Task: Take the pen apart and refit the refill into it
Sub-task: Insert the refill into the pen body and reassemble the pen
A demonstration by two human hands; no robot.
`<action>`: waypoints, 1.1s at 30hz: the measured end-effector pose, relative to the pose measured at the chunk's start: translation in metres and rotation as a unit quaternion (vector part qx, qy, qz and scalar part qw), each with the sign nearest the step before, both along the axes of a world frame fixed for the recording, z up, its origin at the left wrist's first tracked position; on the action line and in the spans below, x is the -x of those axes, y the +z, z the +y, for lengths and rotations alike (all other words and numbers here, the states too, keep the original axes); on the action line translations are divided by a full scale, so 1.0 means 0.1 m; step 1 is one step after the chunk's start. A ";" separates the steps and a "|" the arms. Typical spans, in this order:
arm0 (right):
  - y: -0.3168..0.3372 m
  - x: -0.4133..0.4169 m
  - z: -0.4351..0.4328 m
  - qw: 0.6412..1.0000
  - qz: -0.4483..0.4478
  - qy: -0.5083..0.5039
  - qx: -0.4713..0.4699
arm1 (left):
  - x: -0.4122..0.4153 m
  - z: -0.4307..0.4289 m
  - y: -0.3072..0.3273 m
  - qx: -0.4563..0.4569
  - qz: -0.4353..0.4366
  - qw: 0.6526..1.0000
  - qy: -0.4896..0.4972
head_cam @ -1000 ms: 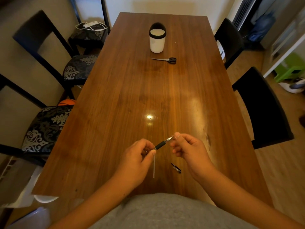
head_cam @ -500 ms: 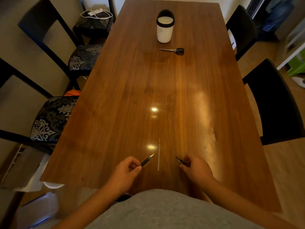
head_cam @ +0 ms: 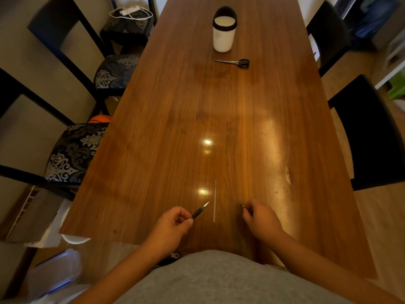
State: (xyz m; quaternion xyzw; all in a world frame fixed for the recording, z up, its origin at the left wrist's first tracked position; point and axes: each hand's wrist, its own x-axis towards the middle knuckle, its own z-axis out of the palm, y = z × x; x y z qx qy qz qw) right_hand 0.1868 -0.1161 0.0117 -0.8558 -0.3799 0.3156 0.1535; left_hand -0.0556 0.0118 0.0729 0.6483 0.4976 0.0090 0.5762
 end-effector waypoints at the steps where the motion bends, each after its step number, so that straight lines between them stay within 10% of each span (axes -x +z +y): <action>1: 0.05 0.00 0.00 0.999 0.037 -0.018 -0.015 | -0.02 0.00 0.03 0.003 -0.007 1.000 0.002; 15: 1.25 -0.04 0.25 0.863 0.389 -0.129 -0.295 | -0.40 0.04 0.65 0.007 -0.133 0.991 -0.028; 33: 1.56 0.02 0.30 0.876 0.359 -0.073 -0.315 | -0.61 0.01 0.88 0.002 -0.180 0.983 -0.033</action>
